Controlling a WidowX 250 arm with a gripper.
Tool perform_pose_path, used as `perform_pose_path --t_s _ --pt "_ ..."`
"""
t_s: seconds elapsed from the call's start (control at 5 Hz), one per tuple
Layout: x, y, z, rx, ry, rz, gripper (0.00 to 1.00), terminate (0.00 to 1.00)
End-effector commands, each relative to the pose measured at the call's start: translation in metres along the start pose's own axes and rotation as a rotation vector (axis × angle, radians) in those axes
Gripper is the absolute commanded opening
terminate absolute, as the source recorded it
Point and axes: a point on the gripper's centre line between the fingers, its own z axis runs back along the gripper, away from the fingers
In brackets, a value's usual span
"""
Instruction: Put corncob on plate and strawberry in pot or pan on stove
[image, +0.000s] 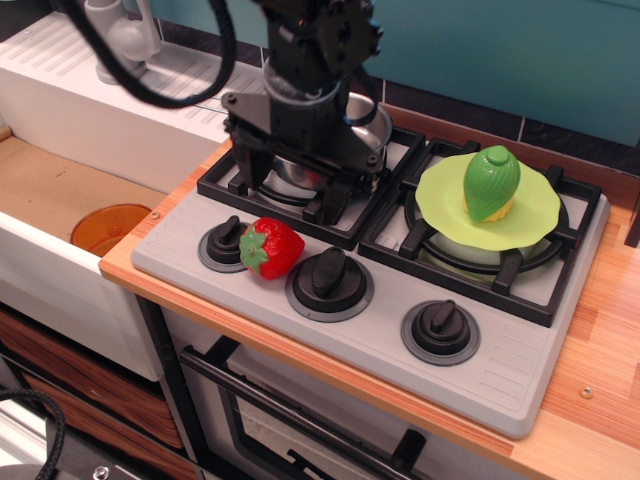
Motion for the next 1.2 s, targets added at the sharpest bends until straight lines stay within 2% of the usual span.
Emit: perform_pose_path --t_s 0.0,0.2,0.6,1.0 --pt "-0.003 0.008 0.003 -0.005 -0.041 0.040 1.00 0.00" --pt "-0.011 0.011 0.001 -0.012 -0.046 0.054 1.00 0.00" --pt "-0.014 0.003 -0.029 -0.063 -0.081 0.071 1.00 0.00" --pt "-0.015 0.001 -0.044 -0.078 -0.095 0.068 1.00 0.00"
